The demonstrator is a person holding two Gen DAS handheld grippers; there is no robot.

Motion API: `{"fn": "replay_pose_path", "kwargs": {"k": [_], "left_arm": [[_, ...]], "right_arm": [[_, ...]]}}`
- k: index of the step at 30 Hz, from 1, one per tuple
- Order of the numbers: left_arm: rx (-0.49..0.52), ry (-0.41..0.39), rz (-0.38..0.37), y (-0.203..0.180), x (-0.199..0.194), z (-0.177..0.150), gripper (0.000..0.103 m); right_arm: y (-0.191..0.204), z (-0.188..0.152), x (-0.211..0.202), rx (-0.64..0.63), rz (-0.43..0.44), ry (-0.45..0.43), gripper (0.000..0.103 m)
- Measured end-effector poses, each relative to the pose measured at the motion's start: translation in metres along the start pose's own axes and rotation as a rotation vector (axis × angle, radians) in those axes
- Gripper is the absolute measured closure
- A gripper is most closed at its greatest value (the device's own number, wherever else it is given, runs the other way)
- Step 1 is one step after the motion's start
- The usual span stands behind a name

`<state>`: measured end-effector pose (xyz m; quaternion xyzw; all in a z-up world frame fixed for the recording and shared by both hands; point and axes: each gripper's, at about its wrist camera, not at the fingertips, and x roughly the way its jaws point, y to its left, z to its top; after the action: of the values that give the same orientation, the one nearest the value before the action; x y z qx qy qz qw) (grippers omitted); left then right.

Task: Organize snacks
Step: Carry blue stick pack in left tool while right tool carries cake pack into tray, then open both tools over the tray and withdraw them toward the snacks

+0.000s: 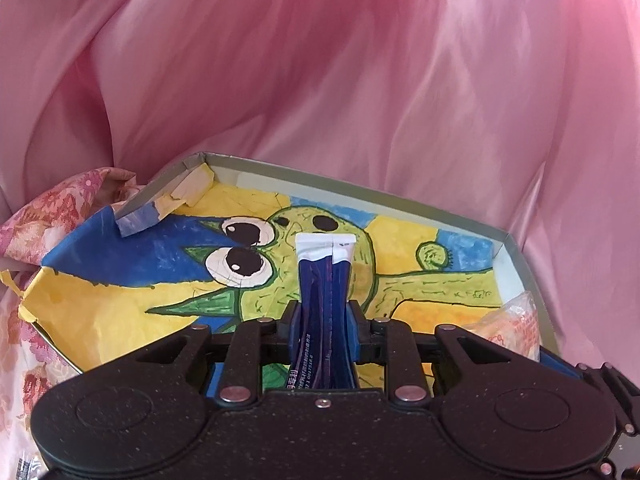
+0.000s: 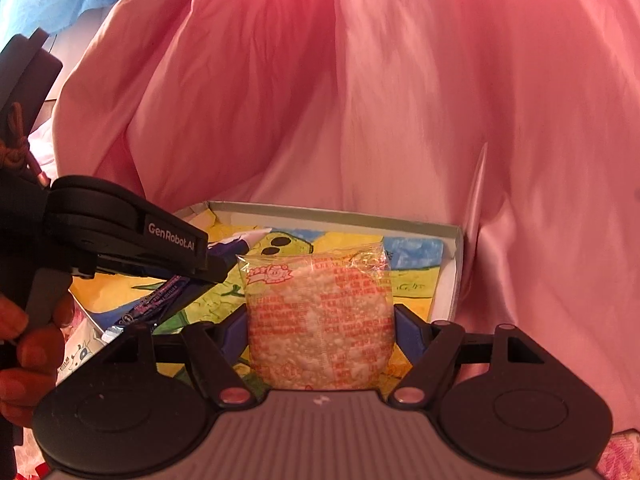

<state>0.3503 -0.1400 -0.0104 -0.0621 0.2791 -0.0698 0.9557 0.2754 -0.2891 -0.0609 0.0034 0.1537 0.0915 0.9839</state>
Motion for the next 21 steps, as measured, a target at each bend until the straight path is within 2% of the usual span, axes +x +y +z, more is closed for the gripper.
{"fn": "replay_pose_path", "kwargs": {"k": [3,5,7,10,16,21], "left_arm": [[-0.001,0.012,0.025,0.000,0.004,0.000,0.072],[-0.017,0.001,0.030,0.002,0.002,0.001,0.062],[-0.024,-0.014,0.037,0.003,-0.003,0.002,0.046],[-0.027,-0.050,0.042,0.004,-0.016,0.005,0.033],[-0.019,-0.163,0.027,0.007,-0.060,0.011,0.015],[-0.008,-0.252,0.010,0.013,-0.105,0.008,0.006]], "right_arm": [[0.001,0.000,0.001,-0.006,0.000,-0.001,0.025],[0.000,-0.001,0.000,-0.005,0.001,-0.002,0.019],[0.001,-0.001,-0.003,-0.001,0.001,-0.004,0.016],[0.002,0.001,-0.005,-0.003,-0.006,-0.007,0.011],[0.007,0.010,-0.032,-0.020,-0.039,-0.084,0.000],[0.015,0.018,-0.070,-0.026,-0.076,-0.165,0.000]]}}
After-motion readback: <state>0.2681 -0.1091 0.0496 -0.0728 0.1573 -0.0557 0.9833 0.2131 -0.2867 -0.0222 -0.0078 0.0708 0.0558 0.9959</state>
